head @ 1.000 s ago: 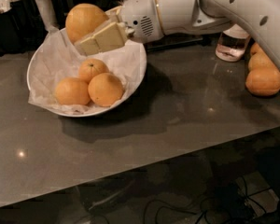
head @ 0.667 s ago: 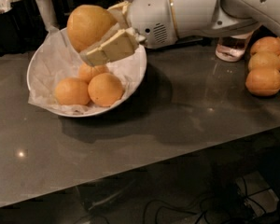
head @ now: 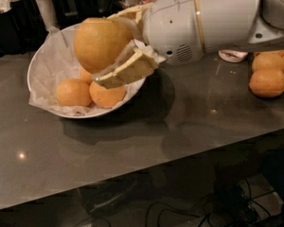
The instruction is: Pick orange from white bowl
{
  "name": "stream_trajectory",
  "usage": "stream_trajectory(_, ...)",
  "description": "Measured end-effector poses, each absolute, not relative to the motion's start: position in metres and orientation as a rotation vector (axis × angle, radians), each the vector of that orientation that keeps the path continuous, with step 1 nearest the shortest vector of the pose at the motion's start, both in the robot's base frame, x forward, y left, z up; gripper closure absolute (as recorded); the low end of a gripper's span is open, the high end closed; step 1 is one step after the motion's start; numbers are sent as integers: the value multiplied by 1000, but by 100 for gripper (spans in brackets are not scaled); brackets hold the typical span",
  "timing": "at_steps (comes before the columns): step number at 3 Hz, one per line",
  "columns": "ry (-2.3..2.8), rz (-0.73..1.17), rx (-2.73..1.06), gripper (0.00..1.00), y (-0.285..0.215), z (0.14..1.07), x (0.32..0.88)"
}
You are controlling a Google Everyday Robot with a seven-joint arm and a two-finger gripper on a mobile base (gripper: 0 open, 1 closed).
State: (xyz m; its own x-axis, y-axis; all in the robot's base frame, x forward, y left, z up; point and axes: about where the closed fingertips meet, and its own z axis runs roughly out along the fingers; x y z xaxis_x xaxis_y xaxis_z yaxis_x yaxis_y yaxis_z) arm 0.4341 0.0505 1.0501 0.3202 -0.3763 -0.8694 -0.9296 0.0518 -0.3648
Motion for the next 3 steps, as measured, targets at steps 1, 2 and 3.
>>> stream_trajectory(1, 1229, 651, -1539, 100, 42, 1048, 422)
stream_trajectory(2, 1214, 690, -1561, 100, 39, 1044, 416)
stream_trajectory(3, 1214, 690, -1561, 100, 39, 1044, 416)
